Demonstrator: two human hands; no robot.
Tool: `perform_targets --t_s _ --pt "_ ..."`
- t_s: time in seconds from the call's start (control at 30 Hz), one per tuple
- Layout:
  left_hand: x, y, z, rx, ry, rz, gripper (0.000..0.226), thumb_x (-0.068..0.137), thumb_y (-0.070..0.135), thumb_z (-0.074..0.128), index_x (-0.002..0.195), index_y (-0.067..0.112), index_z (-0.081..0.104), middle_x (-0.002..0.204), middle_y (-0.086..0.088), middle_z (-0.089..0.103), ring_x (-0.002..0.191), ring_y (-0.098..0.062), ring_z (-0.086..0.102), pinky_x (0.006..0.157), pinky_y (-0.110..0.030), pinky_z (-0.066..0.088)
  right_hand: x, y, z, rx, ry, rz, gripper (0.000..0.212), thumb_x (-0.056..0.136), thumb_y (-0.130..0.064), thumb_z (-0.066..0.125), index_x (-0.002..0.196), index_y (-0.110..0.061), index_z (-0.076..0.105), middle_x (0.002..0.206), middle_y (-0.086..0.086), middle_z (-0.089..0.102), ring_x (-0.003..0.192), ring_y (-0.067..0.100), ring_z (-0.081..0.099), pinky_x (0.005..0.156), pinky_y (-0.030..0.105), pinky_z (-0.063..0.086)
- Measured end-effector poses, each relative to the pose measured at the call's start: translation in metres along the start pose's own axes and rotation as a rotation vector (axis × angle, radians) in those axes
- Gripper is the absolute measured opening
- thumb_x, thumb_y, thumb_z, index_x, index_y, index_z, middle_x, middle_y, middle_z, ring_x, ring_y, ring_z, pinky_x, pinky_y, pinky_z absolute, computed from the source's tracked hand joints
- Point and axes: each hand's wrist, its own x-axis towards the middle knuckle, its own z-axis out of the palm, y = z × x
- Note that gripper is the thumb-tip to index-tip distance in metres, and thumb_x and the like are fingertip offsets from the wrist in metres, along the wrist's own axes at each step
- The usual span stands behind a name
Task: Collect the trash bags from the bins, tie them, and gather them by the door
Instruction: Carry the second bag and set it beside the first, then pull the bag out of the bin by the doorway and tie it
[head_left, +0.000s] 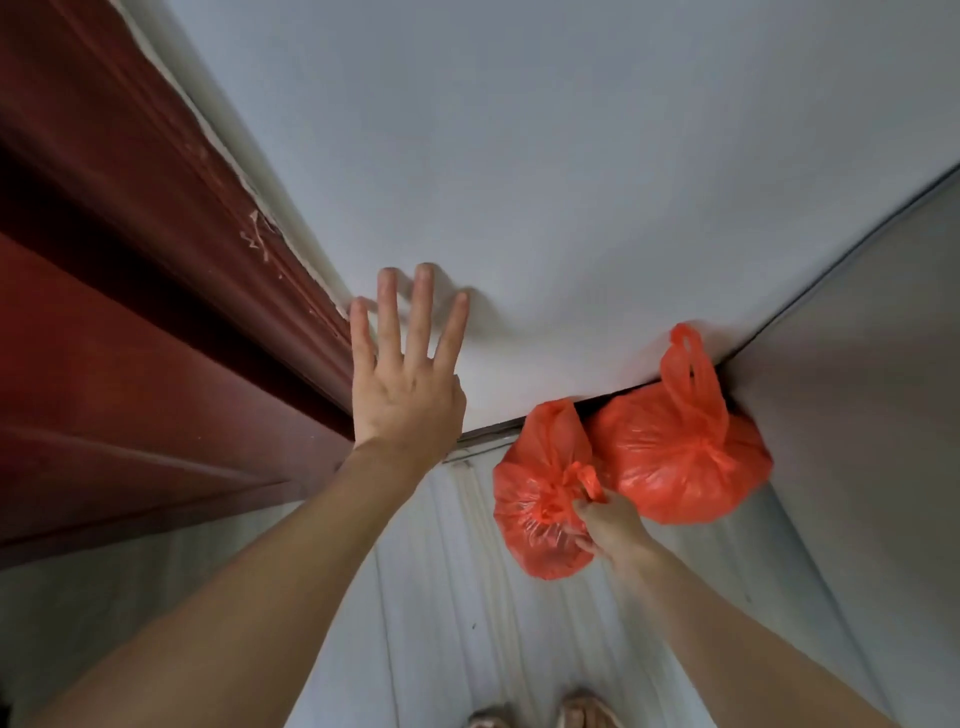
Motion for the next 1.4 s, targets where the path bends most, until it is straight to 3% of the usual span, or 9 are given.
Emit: perform_targets --t_s 0.13,0.23,0.37,0.53,0.67,0.83,0.93,1.17,1.4 --pt "0.004 -0.009 0.036 -0.001 0.151 0.037 0.095 0.076 0.029 0.063 0.146 0.024 -0.001 0.151 -0.006 -0.026 0.135 -0.034 -0.017 0.112 -0.05 -0.012 0.021 0.004 0.011 -0.005 -0.008 0.034 0.026 0.093 -0.003 0.043 0.116 -0.003 0.054 0.119 0.026 0.056 0.109 0.036 0.057 0.088 0.04 0.049" --pt "0.002 -0.008 0.042 0.003 0.134 0.035 0.095 0.075 0.026 0.062 0.146 0.026 -0.001 0.148 -0.001 -0.038 0.137 -0.034 -0.019 0.112 -0.048 -0.016 0.019 0.0 0.014 -0.016 -0.064 0.052 0.029 0.092 -0.007 0.048 0.12 -0.003 0.051 0.114 0.023 0.057 0.1 0.028 0.059 0.088 0.039 0.049" --pt "-0.006 -0.005 0.029 0.009 0.003 0.068 0.091 0.07 0.026 0.065 0.146 0.021 0.016 0.154 -0.011 -0.012 0.136 -0.035 -0.012 0.112 -0.053 -0.003 -0.005 -0.009 0.011 -0.052 -0.111 0.062 0.039 0.089 -0.004 0.052 0.128 -0.007 0.045 0.084 0.01 0.054 0.067 0.016 0.05 0.075 0.035 0.05" --pt "-0.011 -0.011 -0.037 -0.067 -0.432 0.116 0.077 0.088 0.031 0.042 0.147 0.024 -0.006 0.155 -0.014 -0.017 0.141 -0.034 -0.02 0.116 -0.056 0.005 -0.082 -0.03 -0.004 -0.08 -0.1 -0.025 0.041 0.092 -0.004 0.047 0.132 -0.01 0.042 0.09 0.015 0.061 0.077 0.024 0.059 0.087 0.036 0.049" --pt "-0.017 -0.011 -0.105 -0.197 -0.56 0.131 0.068 0.092 0.029 0.035 0.148 0.023 -0.003 0.157 -0.012 -0.006 0.145 -0.031 -0.006 0.115 -0.055 0.007 -0.157 -0.035 -0.031 -0.112 -0.042 -0.154 0.024 0.09 -0.005 0.049 0.112 -0.014 0.053 0.08 0.003 0.053 0.067 0.015 0.05 0.056 0.016 0.044" --pt "-0.074 0.024 -0.204 -0.375 -0.557 0.164 0.062 0.087 0.029 0.044 0.145 0.016 0.024 0.153 -0.015 0.023 0.141 -0.033 0.022 0.111 -0.052 0.023 -0.263 0.004 -0.091 -0.128 0.09 -0.257 0.031 0.089 -0.011 0.051 0.12 -0.006 0.056 0.104 0.008 0.061 0.089 0.02 0.054 0.078 0.033 0.044" --pt "-0.127 0.051 -0.249 -0.543 -0.53 0.257 0.055 0.079 0.028 0.045 0.13 0.008 0.049 0.135 -0.021 0.049 0.121 -0.038 0.051 0.095 -0.052 0.046 -0.33 0.043 -0.129 -0.012 0.121 -0.221 0.031 0.092 -0.014 0.048 0.122 -0.01 0.055 0.11 0.008 0.062 0.097 0.021 0.057 0.087 0.035 0.047" --pt "-0.276 0.177 -0.379 -0.648 -0.802 0.58 0.057 0.095 0.032 0.041 0.146 0.017 0.021 0.154 -0.009 0.021 0.142 -0.024 0.019 0.115 -0.037 0.02 -0.485 0.218 -0.236 0.1 0.391 -0.105 0.033 0.092 -0.017 0.042 0.122 -0.014 0.055 0.125 0.008 0.059 0.114 0.023 0.055 0.101 0.036 0.043" --pt "-0.471 0.316 -0.498 -0.626 -0.85 0.99 0.053 0.095 0.032 0.041 0.144 0.017 0.026 0.152 -0.007 0.028 0.141 -0.023 0.024 0.114 -0.036 0.021 -0.634 0.464 -0.304 0.373 0.641 0.067 0.033 0.093 -0.016 0.041 0.123 -0.013 0.055 0.122 0.01 0.061 0.095 0.021 0.057 0.064 0.02 0.042"
